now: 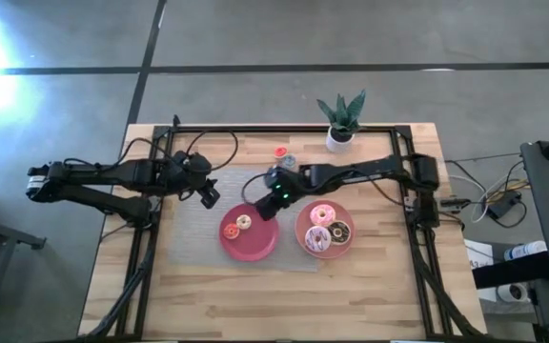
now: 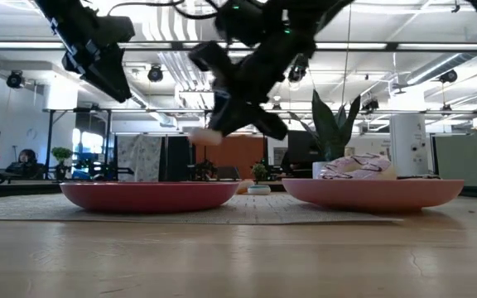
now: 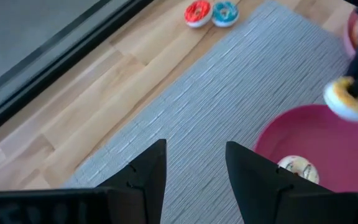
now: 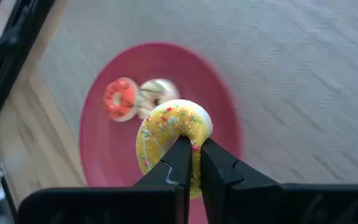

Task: Pick & Place donuts
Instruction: Put the small yellow donut on the pink plate, then put the small blue donut on the pink plate

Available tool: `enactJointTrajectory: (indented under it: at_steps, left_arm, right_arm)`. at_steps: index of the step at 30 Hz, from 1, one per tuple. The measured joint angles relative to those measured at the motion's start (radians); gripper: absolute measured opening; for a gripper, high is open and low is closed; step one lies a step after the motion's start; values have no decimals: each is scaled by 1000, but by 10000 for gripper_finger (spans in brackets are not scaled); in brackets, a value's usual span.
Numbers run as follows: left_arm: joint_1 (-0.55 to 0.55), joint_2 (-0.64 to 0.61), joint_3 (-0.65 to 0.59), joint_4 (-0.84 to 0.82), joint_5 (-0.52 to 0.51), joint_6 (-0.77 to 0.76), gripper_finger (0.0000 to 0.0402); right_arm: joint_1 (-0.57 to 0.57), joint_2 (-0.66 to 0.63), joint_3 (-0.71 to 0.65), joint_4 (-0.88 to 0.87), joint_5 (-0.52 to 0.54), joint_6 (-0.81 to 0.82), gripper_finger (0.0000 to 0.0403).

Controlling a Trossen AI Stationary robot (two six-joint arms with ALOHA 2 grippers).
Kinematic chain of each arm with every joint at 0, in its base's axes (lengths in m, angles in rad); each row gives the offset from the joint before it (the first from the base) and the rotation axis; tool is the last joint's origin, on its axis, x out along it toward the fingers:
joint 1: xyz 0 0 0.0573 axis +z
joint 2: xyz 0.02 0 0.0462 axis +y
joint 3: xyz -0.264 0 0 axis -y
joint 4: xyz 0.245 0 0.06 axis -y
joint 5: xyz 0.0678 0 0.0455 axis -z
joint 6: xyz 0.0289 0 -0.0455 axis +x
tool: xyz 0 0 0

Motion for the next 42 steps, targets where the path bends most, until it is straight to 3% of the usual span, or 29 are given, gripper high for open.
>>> enactJointTrajectory:
  at_steps: [8, 14, 18, 27, 31, 38, 42]
  left_arm:
    - [-1, -19, -19, 0, 24, -45, 140]
    - [-1, -58, -22, 0, 26, -32, 140]
    - [-1, -82, -26, -8, 24, -30, 140]
    - [0, -95, -26, -9, 3, -2, 140]
    - [1, -95, -26, -9, 0, -1, 140]
    - [1, -95, -26, -15, 0, -2, 140]
    - [1, -95, -26, -16, 0, -3, 140]
  right_arm:
    - [35, 204, 243, -190, -11, -60, 13]
    - [38, 275, 325, -256, -2, -64, 13]
    - [38, 278, 336, -257, 52, -65, 22]
    - [42, 278, 334, -260, 57, -113, 109]
    - [45, 269, 334, -269, 106, -126, 138]
    - [32, 176, 340, -348, 240, -197, 162]
    - [-48, 151, 333, -434, 237, -163, 164]
